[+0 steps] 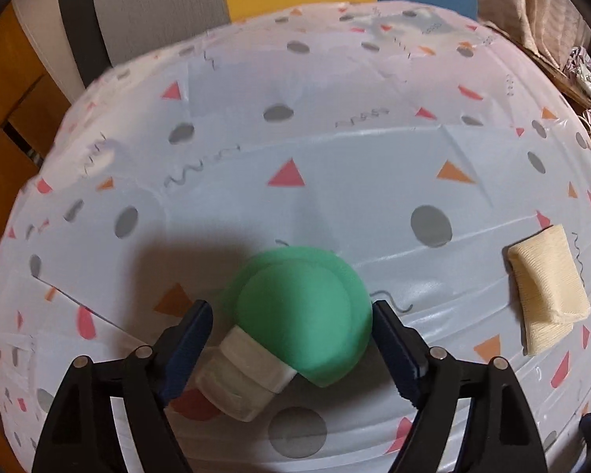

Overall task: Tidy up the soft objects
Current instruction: 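Lift the green-capped bottle with the left tool while the right tool reaches the cream cloth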

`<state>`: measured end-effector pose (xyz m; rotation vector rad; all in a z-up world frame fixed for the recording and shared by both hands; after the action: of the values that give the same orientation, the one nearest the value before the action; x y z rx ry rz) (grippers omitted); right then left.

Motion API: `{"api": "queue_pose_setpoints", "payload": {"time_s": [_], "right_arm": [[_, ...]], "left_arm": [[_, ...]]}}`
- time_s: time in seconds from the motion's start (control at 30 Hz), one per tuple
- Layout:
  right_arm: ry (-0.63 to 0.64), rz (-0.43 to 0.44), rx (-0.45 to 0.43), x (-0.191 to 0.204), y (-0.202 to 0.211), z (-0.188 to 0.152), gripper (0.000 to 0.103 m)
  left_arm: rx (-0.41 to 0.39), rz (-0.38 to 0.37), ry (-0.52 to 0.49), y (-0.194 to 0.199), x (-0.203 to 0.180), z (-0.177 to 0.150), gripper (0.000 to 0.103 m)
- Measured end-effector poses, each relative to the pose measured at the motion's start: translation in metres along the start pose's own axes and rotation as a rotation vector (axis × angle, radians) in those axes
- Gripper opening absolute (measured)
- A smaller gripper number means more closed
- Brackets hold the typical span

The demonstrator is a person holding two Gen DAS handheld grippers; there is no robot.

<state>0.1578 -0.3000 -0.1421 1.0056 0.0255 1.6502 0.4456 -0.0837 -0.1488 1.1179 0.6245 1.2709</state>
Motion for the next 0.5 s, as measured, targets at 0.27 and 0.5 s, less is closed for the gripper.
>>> {"api": "queue_pose_setpoints", "payload": {"time_s": [0.27, 0.5], "right_arm": [[0.004, -0.003, 0.001, 0.000, -0.001, -0.001, 0.098], [0.007, -0.008, 0.002, 0.001, -0.002, -0.001, 0.098]], "left_arm": [[0.002, -0.013, 0.030, 0.003, 0.001, -0.002, 0.073], [-0.075, 0.009, -0.013, 0.022, -0.008, -0.005, 0.059]]}}
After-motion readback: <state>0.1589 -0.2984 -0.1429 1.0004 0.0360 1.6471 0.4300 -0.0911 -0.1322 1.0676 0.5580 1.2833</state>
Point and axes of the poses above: each gripper's, at about its wrist camera, not at the fingertips, and y roughly against the way its jaws point, x to its left, z to its top, the point moved 6 cm from there along -y, roughly the way its jaws point, and after that the axes turned 5 degrees about z, right-handed, at the moved point
